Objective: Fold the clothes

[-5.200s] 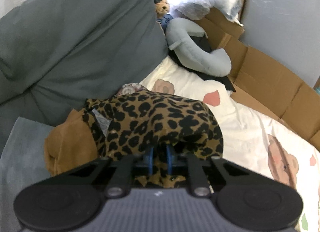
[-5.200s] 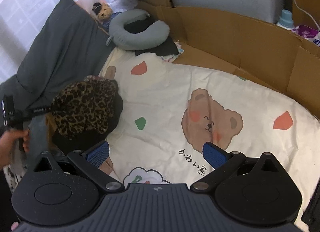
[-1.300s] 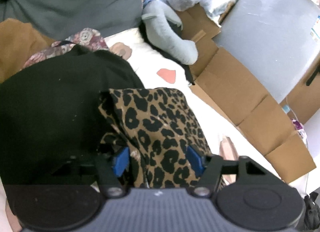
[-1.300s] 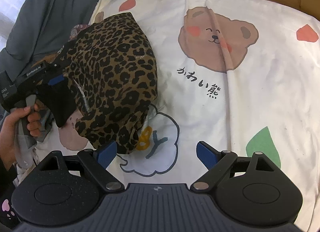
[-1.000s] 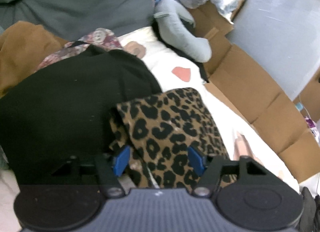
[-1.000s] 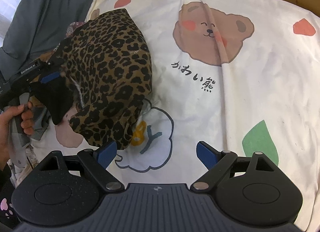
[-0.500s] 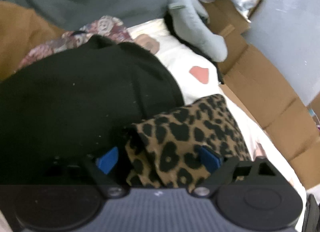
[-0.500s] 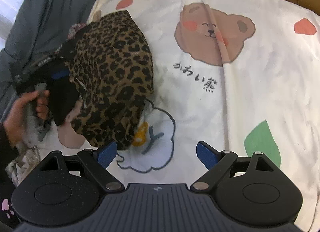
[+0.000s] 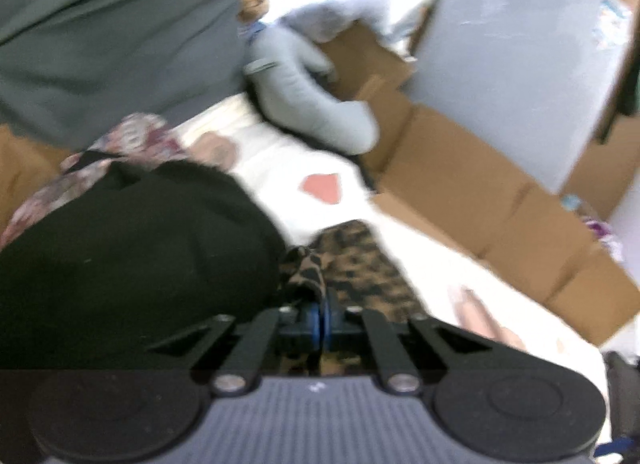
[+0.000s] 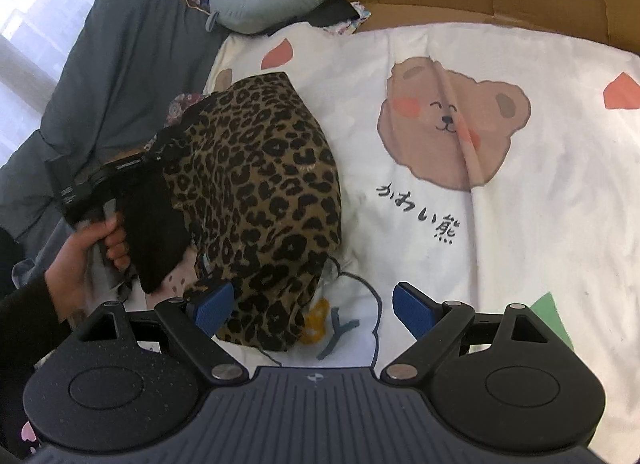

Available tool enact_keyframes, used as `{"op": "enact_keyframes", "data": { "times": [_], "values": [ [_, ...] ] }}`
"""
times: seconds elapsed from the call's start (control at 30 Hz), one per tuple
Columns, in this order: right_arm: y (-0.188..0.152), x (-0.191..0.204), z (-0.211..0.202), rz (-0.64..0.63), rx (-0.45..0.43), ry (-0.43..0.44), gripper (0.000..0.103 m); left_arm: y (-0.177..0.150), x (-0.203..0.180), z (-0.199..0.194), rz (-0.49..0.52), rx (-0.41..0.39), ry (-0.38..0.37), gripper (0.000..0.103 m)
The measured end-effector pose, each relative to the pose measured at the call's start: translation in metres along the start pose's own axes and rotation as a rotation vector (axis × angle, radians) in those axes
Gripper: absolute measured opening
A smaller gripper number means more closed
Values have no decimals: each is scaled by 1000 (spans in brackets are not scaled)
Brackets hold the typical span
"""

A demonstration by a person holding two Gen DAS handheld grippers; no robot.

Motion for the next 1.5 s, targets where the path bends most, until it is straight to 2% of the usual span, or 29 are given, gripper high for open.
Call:
{"op": "enact_keyframes", "data": {
  "times": [0.2, 0.47, 0.67, 0.8, 1.03, 1.13, 1.2, 1.23, 1.3, 1.33, 1.37, 1.4, 1.5],
  "values": [
    [16, 8, -2, 35, -34, 61, 89, 1, -48, -18, -5, -8, -144, 2],
    [57, 29, 8, 78, -47, 155, 89, -26, -91, -22, -56, 42, -254, 2],
    [85, 41, 25, 121, -47, 193, 89, -50, -118, -21, -43, 99, -315, 2],
    [96, 48, 42, 221, -19, 245, 89, -60, -129, -22, -49, 119, -347, 2],
    [99, 58, 57, 218, 12, 244, 89, -73, -146, -27, -83, 140, -410, 2],
    [92, 50, 66, 250, 44, 225, 76, -78, -154, -30, -82, 157, -441, 2],
    [86, 45, 72, 276, 66, 221, 61, -82, -158, -30, -68, 172, -451, 2],
    [84, 42, 74, 289, 72, 223, 57, -85, -159, -30, -64, 181, -455, 2],
    [79, 39, 76, 303, 83, 229, 37, -90, -160, -30, -60, 201, -457, 2],
    [76, 38, 76, 305, 90, 229, 30, -90, -157, -31, -52, 208, -446, 3],
    [74, 37, 76, 303, 94, 229, 16, -89, -155, -32, -44, 214, -436, 5],
    [73, 36, 76, 298, 95, 227, 11, -89, -152, -33, -35, 220, -426, 6],
    [69, 31, 73, 284, 87, 210, 5, -89, -143, -37, -11, 239, -394, 26]
  ]
}}
Point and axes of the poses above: each gripper's, at about its wrist camera, not at the fingertips, and z roughly the way its jaws point, x to its left, y to its top, the point moved 9 cm from there along z, roughly the way its jaws point, and after that the axes turned 1 degree about -x, right-handed, at the moved point
